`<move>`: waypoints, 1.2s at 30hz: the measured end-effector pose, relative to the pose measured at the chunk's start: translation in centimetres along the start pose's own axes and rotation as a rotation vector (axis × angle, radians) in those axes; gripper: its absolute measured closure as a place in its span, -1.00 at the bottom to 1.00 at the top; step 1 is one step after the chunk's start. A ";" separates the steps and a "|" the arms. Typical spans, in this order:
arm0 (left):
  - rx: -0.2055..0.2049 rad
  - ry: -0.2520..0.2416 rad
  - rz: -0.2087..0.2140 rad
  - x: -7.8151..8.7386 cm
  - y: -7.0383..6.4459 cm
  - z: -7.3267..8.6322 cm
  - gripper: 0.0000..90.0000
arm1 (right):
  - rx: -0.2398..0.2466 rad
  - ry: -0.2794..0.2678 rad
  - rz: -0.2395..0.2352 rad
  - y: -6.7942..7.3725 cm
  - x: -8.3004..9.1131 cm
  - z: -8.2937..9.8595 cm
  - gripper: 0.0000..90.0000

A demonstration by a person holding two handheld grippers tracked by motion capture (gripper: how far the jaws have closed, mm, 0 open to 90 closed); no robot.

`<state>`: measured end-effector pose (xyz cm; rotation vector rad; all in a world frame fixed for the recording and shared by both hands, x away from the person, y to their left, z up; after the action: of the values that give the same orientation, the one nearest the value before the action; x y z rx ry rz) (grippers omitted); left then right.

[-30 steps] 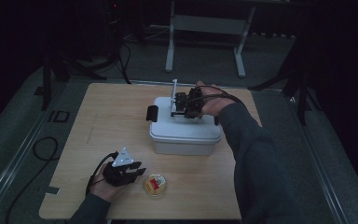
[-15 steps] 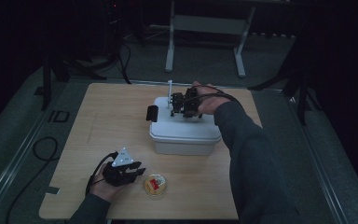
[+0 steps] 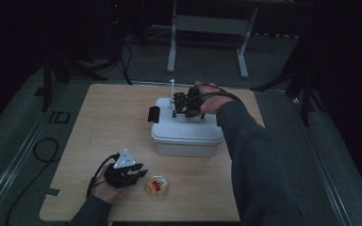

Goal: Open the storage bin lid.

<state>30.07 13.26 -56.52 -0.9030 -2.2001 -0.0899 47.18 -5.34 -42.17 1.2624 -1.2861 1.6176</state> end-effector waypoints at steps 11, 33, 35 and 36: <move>0.000 0.001 0.001 0.0 0.0 0.0 0.49 | 0.020 0.000 0.011 0.2 0.1 0.0 0.87; -0.001 0.005 0.003 -0.1 0.0 0.0 0.49 | 0.025 -0.014 0.012 0.1 0.3 0.0 0.88; -0.001 0.005 0.003 -0.1 0.0 0.0 0.49 | 0.025 -0.013 0.013 0.1 0.4 0.0 0.88; -0.002 0.005 0.003 -0.1 0.0 0.0 0.49 | 0.025 -0.012 0.014 0.1 0.4 0.0 0.88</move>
<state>30.06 13.23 -56.58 -0.9061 -2.1946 -0.0925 46.97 -5.38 -41.77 1.2831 -1.2883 1.6431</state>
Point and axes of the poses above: each handheld gripper's, and its own axes: x roughly backward along the jaws, z roughly out of its underside, y roughly to its left, the point moved 6 cm from there along -x, roughly forward along the jaws, and after that the axes turned 12 degrees about x, right-handed, at the moved point
